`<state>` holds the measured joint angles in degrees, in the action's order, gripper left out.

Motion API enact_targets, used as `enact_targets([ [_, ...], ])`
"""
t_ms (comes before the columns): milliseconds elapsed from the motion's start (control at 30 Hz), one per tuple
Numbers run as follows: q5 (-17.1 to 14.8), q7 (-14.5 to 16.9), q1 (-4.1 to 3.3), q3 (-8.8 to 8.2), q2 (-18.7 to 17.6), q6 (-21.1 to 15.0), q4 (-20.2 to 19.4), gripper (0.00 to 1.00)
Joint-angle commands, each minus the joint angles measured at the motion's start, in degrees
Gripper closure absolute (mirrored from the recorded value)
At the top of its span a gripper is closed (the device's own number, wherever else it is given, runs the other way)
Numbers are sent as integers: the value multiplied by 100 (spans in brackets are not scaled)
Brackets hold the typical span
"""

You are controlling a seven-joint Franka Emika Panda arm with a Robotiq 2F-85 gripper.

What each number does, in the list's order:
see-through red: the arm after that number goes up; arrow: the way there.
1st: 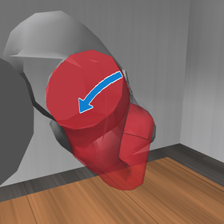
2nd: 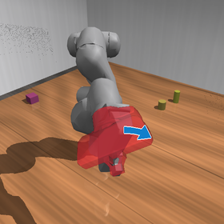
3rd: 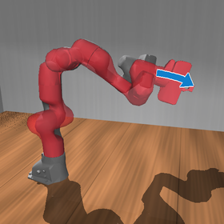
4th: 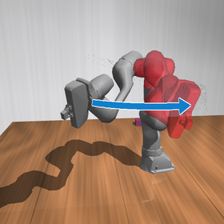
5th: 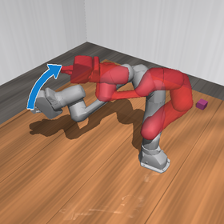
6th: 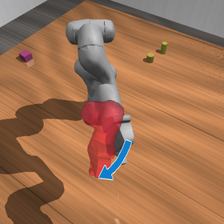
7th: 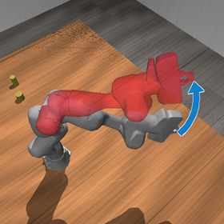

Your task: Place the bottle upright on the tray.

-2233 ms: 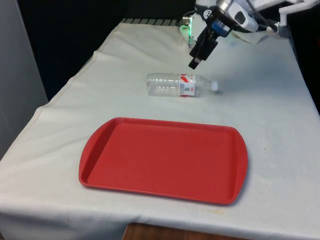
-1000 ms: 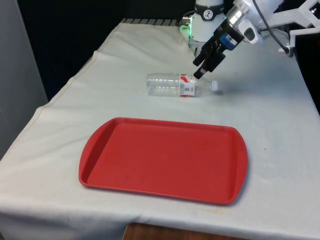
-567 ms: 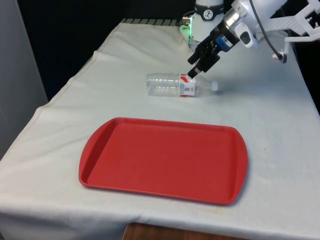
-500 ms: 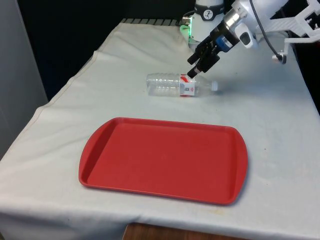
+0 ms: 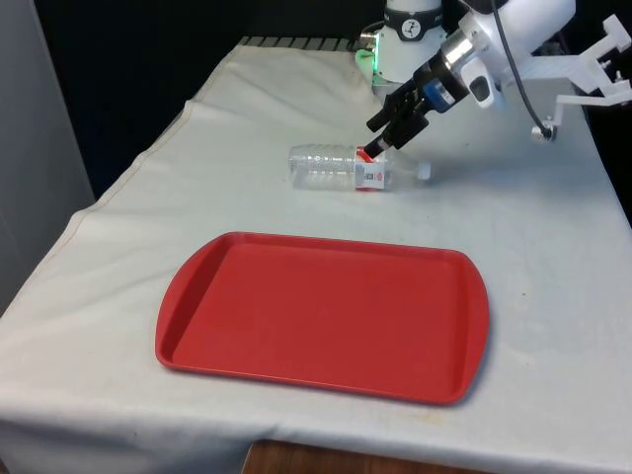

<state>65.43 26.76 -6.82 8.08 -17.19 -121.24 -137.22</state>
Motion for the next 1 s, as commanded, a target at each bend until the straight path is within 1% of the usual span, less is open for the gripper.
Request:
enact_targets([
  [0,63,-103,-29,-6,-40,52,29,0],
  [100,115,-275,-29,17,-109,126,46,0],
  [133,46,-183,0,29,-80,86,23,0],
  [167,126,-321,-29,23,-126,138,52,0],
  [333,229,-573,-29,34,-252,206,92,0],
  [433,275,-653,-23,34,-327,206,115,0],
  [467,229,-602,-6,46,-292,189,86,0],
  [500,292,-682,-23,34,-355,206,126,0],
  [733,372,-842,-17,23,-550,201,218,0],
  [767,309,-785,0,34,-527,206,201,0],
  [800,384,-865,-17,23,-567,206,223,0],
  [967,447,-985,-17,23,-688,206,269,0],
])
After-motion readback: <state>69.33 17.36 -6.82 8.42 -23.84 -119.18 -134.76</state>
